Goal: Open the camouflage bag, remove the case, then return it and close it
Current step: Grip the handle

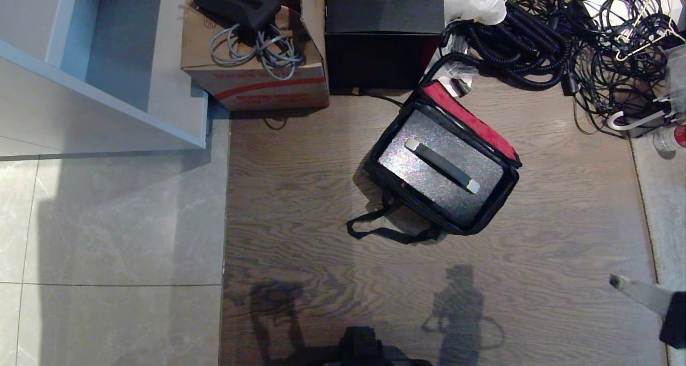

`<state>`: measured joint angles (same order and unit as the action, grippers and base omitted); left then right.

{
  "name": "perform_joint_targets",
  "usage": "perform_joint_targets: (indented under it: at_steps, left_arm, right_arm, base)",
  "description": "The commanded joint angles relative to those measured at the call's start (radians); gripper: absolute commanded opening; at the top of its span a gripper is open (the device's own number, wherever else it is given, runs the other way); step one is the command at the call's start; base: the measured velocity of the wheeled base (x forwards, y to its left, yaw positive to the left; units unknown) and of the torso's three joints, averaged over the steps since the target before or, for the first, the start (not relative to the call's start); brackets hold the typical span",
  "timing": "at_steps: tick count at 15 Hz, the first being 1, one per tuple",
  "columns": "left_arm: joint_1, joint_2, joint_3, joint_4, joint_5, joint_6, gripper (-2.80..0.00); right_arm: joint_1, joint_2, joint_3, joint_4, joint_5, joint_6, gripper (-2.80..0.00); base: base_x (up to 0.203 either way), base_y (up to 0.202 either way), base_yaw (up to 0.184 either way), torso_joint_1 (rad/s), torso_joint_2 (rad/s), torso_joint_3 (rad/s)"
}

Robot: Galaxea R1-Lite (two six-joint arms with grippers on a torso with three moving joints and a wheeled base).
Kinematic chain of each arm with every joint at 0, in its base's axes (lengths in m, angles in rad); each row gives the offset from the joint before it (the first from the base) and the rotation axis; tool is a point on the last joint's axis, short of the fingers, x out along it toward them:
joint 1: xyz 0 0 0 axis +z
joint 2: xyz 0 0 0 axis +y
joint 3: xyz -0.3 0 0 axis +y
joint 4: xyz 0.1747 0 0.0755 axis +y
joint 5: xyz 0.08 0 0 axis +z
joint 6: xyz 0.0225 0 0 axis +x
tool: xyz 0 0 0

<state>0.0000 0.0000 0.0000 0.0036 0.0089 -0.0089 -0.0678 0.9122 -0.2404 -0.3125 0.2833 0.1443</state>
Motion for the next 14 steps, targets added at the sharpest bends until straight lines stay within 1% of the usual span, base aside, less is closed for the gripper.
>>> perform_joint_targets:
  at_steps: [1,3,4,5,6,7,8,11,14]
  left_arm:
    - [0.0,0.0,0.0,-0.001,0.0,0.0,-2.8]
    - [0.0,0.0,0.0,-0.001,0.0,0.0,-2.8]
    - [0.0,0.0,0.0,-0.001,0.0,0.0,-2.8]
    - [0.0,0.0,0.0,-0.001,0.0,0.0,-2.8]
    - [0.0,0.0,0.0,-0.001,0.0,0.0,-2.8]
    - [0.0,0.0,0.0,-0.001,0.0,0.0,-2.8]
    - [0.0,0.0,0.0,-0.001,0.0,0.0,-2.8]
    - [0.0,0.0,0.0,-0.001,0.0,0.0,-2.8]
    - [0.0,0.0,0.0,-0.001,0.0,0.0,-2.8]
  right_arm:
    - [0.01,-0.303,0.007,0.165,0.0,-0.029,-2.8]
    - [0.027,-0.489,0.036,0.288,-0.01,-0.067,-2.8]
    - [0.065,-0.55,0.057,0.343,-0.046,-0.083,-2.8]
    - [0.117,-0.596,0.101,0.375,-0.116,-0.112,-2.8]
    - [0.136,-0.616,0.154,0.393,-0.179,-0.151,-2.8]
    - [0.143,-0.62,0.184,0.396,-0.238,-0.162,-2.8]
    - [0.144,-0.622,0.201,0.367,-0.266,-0.167,-2.8]
    - [0.143,-0.625,0.251,0.218,-0.26,-0.18,-2.8]
    - [0.139,-0.631,0.28,0.165,-0.28,-0.196,-2.8]
  base:
    - [0.0,0.0,0.0,0.0,0.0,0.0]
    - [0.0,0.0,0.0,0.0,0.0,0.0]
    - [0.0,0.0,0.0,0.0,0.0,0.0]
    - [0.0,0.0,0.0,0.0,0.0,0.0]
    - [0.0,0.0,0.0,0.0,0.0,0.0]
    - [0.0,0.0,0.0,0.0,0.0,0.0]
    - [0.0,0.0,0.0,0.0,0.0,0.0]
    - [0.0,0.0,0.0,0.0,0.0,0.0]
    - [0.0,0.0,0.0,0.0,0.0,0.0]
